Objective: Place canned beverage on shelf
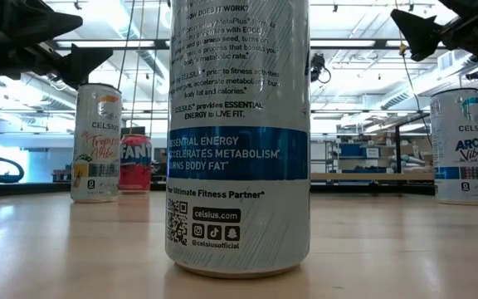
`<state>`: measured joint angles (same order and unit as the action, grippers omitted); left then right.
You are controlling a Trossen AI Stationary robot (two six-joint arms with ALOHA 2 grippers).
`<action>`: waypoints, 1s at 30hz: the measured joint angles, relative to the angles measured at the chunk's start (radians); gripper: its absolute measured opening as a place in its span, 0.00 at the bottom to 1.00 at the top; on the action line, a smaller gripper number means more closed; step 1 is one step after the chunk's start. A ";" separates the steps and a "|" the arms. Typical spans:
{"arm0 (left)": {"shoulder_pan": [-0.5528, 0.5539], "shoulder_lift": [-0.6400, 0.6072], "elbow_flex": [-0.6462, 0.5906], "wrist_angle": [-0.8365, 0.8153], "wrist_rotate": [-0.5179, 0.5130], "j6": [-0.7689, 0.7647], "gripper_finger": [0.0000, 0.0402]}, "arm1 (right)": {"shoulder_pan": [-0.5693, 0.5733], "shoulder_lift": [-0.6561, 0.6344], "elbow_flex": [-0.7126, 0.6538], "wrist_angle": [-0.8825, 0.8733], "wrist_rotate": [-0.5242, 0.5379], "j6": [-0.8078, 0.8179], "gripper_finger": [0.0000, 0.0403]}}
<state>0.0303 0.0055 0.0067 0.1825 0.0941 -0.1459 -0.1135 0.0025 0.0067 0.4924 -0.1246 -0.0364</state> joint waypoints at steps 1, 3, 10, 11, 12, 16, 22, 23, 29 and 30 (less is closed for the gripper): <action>0.000 0.000 0.000 0.000 0.000 0.000 0.78 | 0.000 0.000 0.000 0.000 0.000 0.000 0.93; 0.000 0.000 0.000 0.000 0.000 0.000 0.78 | 0.000 0.000 0.000 0.000 0.000 0.000 0.93; 0.000 0.000 0.000 0.000 0.000 0.000 0.78 | 0.000 0.000 0.000 0.000 0.000 0.000 0.93; 0.000 0.000 0.000 0.001 0.000 0.000 0.78 | 0.000 0.000 0.000 0.000 0.000 0.000 0.93; 0.000 0.001 0.000 0.012 -0.009 -0.001 0.78 | 0.000 0.000 0.000 0.000 0.000 0.000 0.93; 0.001 -0.001 0.000 0.050 -0.031 0.000 0.78 | 0.000 0.000 0.000 0.000 0.000 0.000 0.93; 0.000 0.001 0.000 0.089 -0.066 0.001 0.78 | 0.000 0.000 0.000 0.000 0.000 0.000 0.93; 0.000 0.000 0.000 0.094 -0.078 0.001 0.78 | 0.000 0.000 0.000 0.000 0.000 0.000 0.93; 0.001 0.001 0.000 0.074 -0.100 0.000 0.78 | 0.000 0.000 0.000 0.000 0.000 0.000 0.93; 0.001 0.001 0.000 0.075 -0.102 0.000 0.78 | 0.000 0.000 0.000 0.000 0.000 0.000 0.93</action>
<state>0.0311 0.0063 0.0067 0.2575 -0.0075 -0.1461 -0.1137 0.0025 0.0067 0.4927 -0.1246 -0.0363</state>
